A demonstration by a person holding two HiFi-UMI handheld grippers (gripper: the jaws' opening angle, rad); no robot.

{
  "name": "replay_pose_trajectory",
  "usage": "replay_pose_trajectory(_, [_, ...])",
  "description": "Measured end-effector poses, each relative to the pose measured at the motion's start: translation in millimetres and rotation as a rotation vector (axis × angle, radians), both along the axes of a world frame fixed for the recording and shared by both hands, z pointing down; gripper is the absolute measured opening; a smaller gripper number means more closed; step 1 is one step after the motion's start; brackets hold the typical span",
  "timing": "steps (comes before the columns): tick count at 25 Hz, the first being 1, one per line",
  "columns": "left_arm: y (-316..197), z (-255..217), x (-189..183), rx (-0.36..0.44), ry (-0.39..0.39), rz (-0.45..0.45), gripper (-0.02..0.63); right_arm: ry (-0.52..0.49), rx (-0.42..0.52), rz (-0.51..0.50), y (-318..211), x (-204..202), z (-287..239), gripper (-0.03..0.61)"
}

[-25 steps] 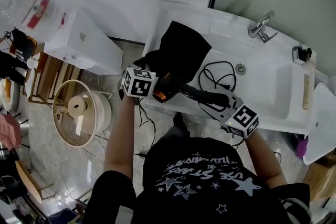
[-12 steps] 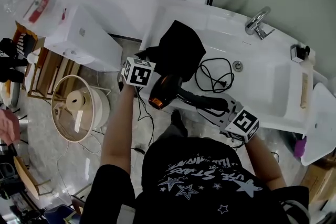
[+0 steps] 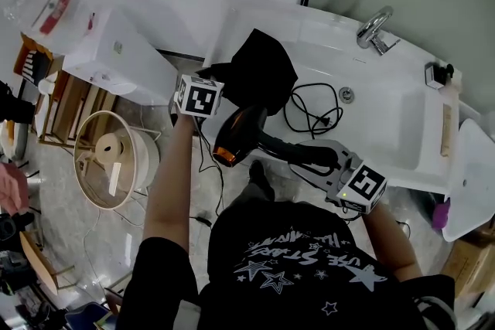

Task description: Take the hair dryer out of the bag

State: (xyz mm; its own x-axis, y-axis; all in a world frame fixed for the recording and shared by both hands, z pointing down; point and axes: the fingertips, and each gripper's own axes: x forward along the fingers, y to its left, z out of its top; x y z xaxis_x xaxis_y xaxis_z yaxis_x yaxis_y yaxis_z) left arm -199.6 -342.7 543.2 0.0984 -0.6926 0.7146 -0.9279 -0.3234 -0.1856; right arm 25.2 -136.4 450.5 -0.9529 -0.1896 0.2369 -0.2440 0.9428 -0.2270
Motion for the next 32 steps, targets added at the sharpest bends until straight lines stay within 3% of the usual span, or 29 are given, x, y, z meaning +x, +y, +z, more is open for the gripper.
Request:
replay_pose_trajectory(8, [-3,-2,3,0.001,0.001,0.004,0.021,-0.036,-0.02,-0.034,16,-3,-18,0.152])
replay_pose_trajectory(15, [10,-1,24,-0.023,0.004,0.08,0.021,-0.063,-0.057,-0.063,34,-1,-25,0.152])
replay_pose_trajectory(18, [16,3,27,-0.039,0.009,0.08,0.021,-0.093,-0.029,-0.075,40,1,-28,0.151])
replay_pose_trajectory(32, [49,29,13,-0.061,-0.032,-0.008,0.027,-0.148,-0.04,-0.021,64,32,-47,0.151])
